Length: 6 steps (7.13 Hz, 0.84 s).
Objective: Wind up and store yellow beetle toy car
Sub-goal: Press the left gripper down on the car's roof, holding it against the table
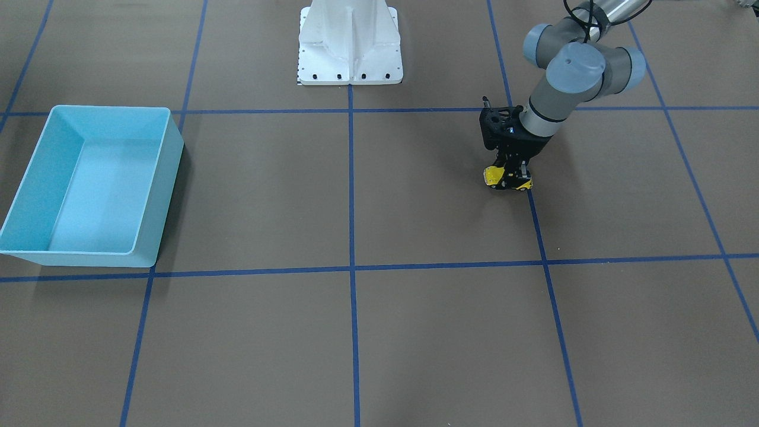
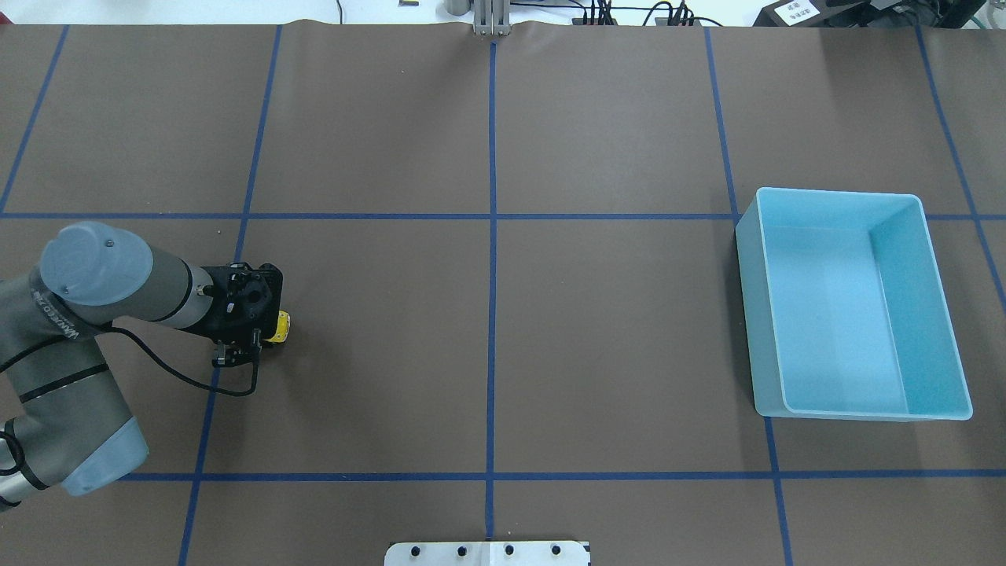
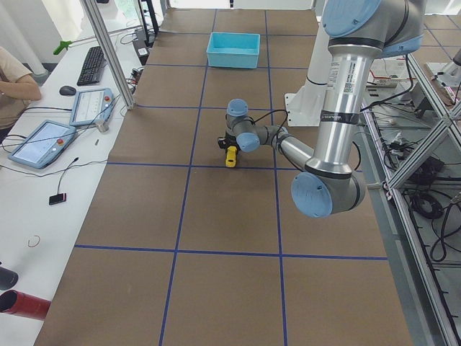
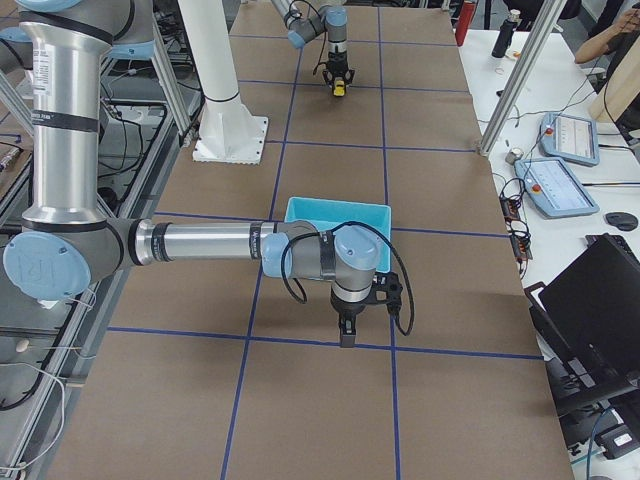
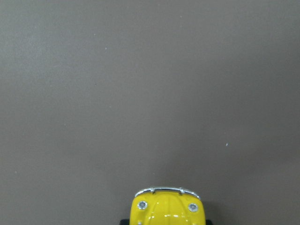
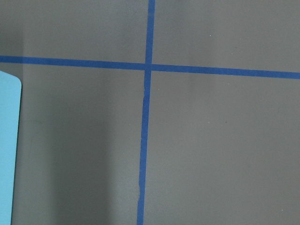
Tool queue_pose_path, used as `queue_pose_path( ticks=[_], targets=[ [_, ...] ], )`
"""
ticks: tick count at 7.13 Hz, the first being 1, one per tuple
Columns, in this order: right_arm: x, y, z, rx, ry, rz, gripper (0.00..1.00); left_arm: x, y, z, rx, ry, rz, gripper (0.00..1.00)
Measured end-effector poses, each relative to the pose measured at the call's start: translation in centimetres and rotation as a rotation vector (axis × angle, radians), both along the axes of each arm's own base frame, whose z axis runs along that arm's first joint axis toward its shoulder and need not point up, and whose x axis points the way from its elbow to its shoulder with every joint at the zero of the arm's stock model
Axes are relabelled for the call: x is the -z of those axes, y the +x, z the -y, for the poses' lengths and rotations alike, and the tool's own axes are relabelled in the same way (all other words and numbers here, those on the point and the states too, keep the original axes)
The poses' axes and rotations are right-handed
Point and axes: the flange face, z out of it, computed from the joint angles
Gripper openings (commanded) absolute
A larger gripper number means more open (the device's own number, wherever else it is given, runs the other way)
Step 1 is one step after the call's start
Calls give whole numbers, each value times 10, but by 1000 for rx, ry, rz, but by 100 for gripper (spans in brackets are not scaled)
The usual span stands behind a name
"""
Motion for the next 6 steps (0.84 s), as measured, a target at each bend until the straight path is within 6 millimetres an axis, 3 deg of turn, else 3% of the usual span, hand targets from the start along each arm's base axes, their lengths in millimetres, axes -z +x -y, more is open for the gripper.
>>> queue_pose_path(
  ticks=[6],
  targets=[
    [-2,0,0,2,-1,0,100,-7,0,2,4,3,-10,32]
  ],
)
